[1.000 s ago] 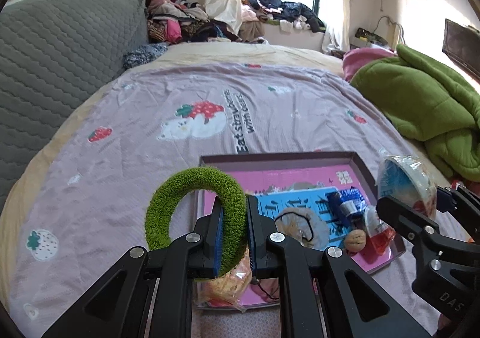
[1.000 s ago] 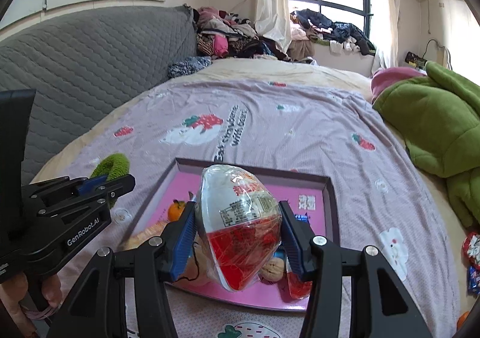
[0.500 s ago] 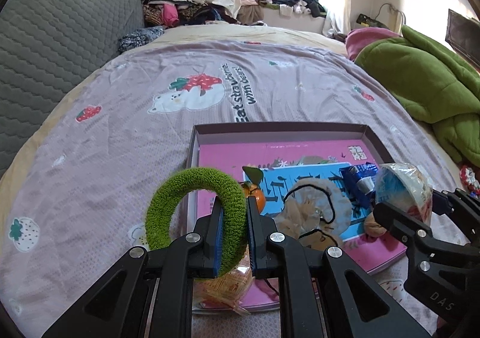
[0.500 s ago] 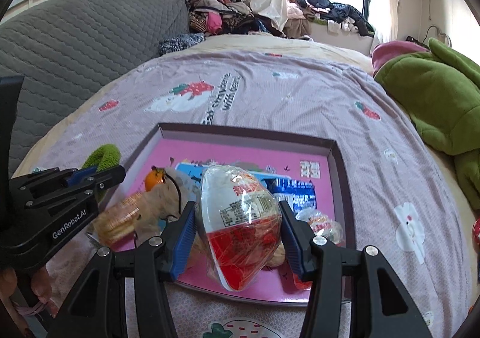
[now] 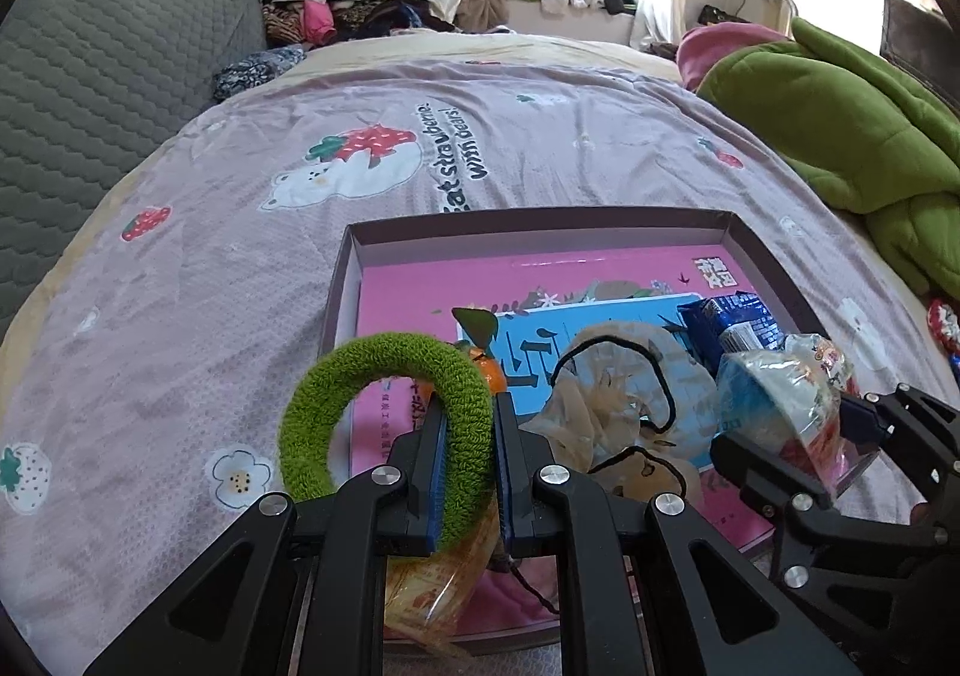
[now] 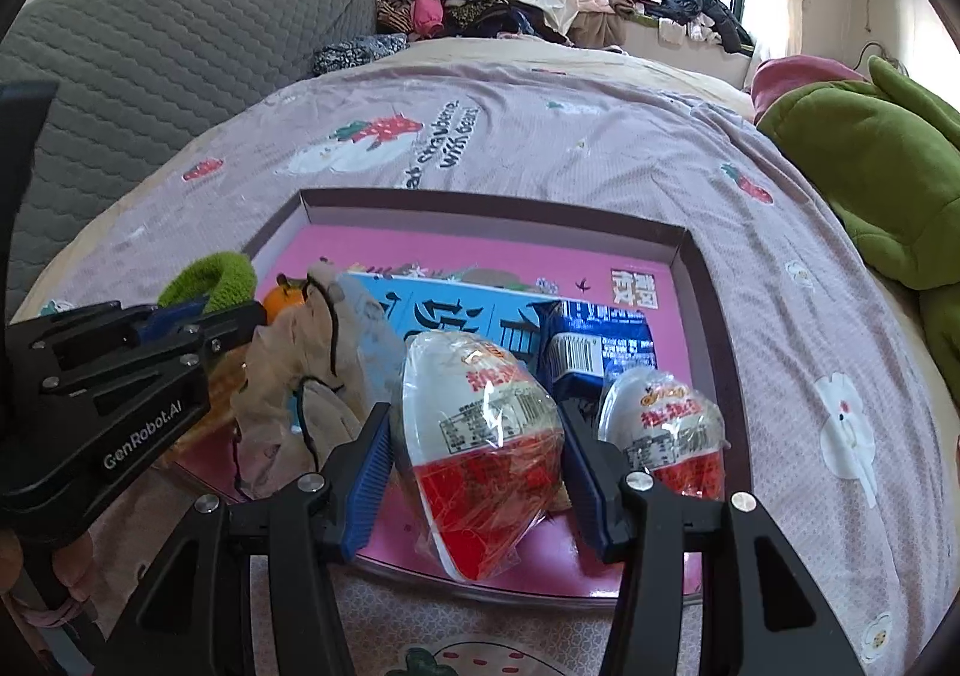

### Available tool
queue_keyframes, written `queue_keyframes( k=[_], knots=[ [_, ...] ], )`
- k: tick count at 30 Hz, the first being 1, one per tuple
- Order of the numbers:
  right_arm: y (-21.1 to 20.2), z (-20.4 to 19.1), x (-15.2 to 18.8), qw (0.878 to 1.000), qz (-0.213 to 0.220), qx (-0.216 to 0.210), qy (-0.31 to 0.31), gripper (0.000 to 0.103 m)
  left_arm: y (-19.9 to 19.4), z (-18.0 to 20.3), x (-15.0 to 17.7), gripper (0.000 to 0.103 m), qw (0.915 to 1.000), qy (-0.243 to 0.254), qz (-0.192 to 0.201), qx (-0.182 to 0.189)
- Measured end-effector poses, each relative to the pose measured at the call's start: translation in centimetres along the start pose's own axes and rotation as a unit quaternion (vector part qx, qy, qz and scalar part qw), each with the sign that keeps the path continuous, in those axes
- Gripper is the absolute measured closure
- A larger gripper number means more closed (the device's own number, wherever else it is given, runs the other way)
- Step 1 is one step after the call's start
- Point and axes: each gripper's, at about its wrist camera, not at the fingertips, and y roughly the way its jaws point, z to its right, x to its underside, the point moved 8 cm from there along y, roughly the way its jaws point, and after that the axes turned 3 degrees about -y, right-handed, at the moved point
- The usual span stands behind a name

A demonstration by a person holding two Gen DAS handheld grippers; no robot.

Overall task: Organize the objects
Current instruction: 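Lift the green ring and candy egg and carry both over the tray, then lower the ring onto the bread snack and the egg into the tray, open both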

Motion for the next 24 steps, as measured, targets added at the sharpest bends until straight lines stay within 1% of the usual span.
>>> queue_keyframes(
  k=[8,18,24],
  knots=[
    [0.7,-0.4,0.5,1.0,-0.008,0.0,-0.007,0.05,0.8,0.2,0.1,0.089,0.9999,0.007,-0.005,-0.007],
    [1.0,-0.2,0.5,1.0,-0.006,0.01,-0.01,0.049,1.7,-0.1,0.1,0.086,0.9997,0.007,-0.014,-0.017],
    [1.0,0.0,0.4,1.0,-0.009,0.014,-0.011,0.049,1.9,-0.3,0.1,0.079,0.9993,0.009,-0.02,-0.029]
  ],
)
